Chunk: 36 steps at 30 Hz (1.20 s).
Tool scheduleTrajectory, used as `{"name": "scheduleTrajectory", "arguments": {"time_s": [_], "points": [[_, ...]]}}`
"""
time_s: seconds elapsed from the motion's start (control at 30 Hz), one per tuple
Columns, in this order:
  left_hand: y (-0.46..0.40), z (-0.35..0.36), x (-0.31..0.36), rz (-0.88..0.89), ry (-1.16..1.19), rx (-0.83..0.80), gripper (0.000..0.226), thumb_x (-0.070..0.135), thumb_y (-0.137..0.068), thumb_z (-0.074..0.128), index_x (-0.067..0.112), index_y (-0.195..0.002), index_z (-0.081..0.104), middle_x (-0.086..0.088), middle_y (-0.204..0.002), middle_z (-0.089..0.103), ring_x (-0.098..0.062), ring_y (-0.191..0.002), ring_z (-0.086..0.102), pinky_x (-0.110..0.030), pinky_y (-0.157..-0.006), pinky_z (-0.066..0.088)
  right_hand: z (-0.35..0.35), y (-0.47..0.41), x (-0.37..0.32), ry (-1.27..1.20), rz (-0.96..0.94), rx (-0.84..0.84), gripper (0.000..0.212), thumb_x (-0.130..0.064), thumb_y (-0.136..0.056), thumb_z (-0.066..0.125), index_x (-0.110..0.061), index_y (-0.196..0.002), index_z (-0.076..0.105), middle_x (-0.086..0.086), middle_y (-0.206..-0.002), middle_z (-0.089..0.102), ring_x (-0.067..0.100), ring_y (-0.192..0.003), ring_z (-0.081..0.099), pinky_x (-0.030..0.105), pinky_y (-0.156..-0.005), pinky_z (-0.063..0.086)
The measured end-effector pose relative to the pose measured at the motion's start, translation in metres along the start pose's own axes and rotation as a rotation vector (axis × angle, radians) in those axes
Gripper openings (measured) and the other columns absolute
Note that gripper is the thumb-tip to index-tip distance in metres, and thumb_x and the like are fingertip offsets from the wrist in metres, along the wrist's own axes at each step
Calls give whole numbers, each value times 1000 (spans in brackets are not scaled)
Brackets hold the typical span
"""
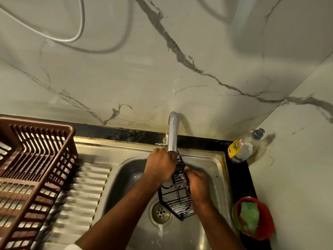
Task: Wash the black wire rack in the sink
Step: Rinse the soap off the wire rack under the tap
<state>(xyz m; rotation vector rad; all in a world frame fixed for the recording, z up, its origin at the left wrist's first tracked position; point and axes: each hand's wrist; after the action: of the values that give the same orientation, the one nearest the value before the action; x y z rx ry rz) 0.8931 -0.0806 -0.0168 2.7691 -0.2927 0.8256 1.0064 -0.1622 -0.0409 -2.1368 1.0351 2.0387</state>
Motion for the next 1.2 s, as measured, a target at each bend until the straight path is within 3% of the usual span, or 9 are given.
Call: {"name": "scheduleTrajectory", "arguments": {"time_s": [0.1, 0.17, 0.3, 0.4, 0.53, 0.63, 0.77, 0.93, 1.2], "points": [[27, 2, 14, 63, -30, -28, 52, 45, -109, 23, 15, -145, 45, -9, -145, 51, -27, -142, 40, -49, -121, 28, -3, -6, -4, 7, -20, -3, 30, -23, -103, 55, -19, -83, 78, 1, -78, 77, 21, -79, 72, 47, -83, 57], [36, 7, 13, 94, -33, -54, 56, 46, -109, 22, 15, -153, 35, -6, -155, 40, -24, -150, 27, -50, -126, 18, -2, -5, -2, 21, -65, 9, 27, -24, -102, 55, -20, -88, 78, 4, -85, 78, 25, -86, 73, 50, -88, 57], [18, 0, -1, 21, 39, -49, 52, 45, -109, 19, 15, -121, 60, -9, -118, 65, -23, -115, 59, -46, -110, 42, 1, 2, 12, 100, -80, 17, 38, -32, -101, 57, -4, -80, 70, 22, -73, 66, 30, -65, 60, 42, -67, 49], [10, -10, 3, -55, -42, -110, 54, 45, -109, 17, 16, -104, 62, -5, -96, 65, -19, -91, 61, -43, -97, 51, 1, 10, 18, 109, -72, -3, 44, -34, -101, 58, -4, -69, 61, 6, -59, 50, 20, -59, 45, 38, -62, 35], [27, -3, 11, 43, -117, 2, 50, 44, -109, 18, 20, -128, 57, -5, -128, 64, -20, -125, 56, -42, -116, 36, -1, 5, 13, 65, 5, 14, 44, -28, -101, 56, -20, -60, 68, -3, -54, 58, 24, -54, 49, 40, -59, 38], [51, 2, 16, 92, -138, -78, 59, 42, -110, 17, 15, -162, 18, -6, -169, 21, -20, -157, 13, -37, -129, 7, 0, 3, 13, 50, 3, -20, 38, -33, -99, 55, -21, -69, 75, 1, -60, 65, 17, -54, 53, 37, -59, 40], [69, 3, 13, 62, -142, -136, 61, 43, -110, 13, 18, -162, -8, -2, -171, -12, -14, -156, -15, -31, -125, -10, 2, 4, 29, 82, -58, -75, 56, -63, -80, 51, -10, -78, 71, 20, -71, 66, 22, -64, 54, 52, -63, 46], [82, 13, 9, 54, -165, -145, 63, 46, -109, 10, 17, -161, -7, -4, -170, -14, -17, -155, -19, -36, -129, -5, 2, 2, 30, 71, 7, -78, 44, -54, -80, 53, -18, -87, 77, 11, -82, 76, 38, -87, 71, 61, -86, 55], [48, 7, 19, 149, -72, -153, 63, 50, -108, 16, 19, -163, 14, -1, -171, 12, -17, -158, 5, -33, -126, -2, -5, 7, 18, 7, 4, -41, 29, -39, -97, 55, -26, -89, 80, 4, -86, 78, 32, -88, 73, 55, -88, 56]]}}
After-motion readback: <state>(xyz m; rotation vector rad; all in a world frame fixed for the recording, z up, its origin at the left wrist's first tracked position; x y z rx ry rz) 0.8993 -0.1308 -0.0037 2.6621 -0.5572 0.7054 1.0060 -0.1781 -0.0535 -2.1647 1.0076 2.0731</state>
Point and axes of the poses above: each hand's wrist, its own y-axis away from the middle knuckle, its own z-axis out of the palm, x = y × z
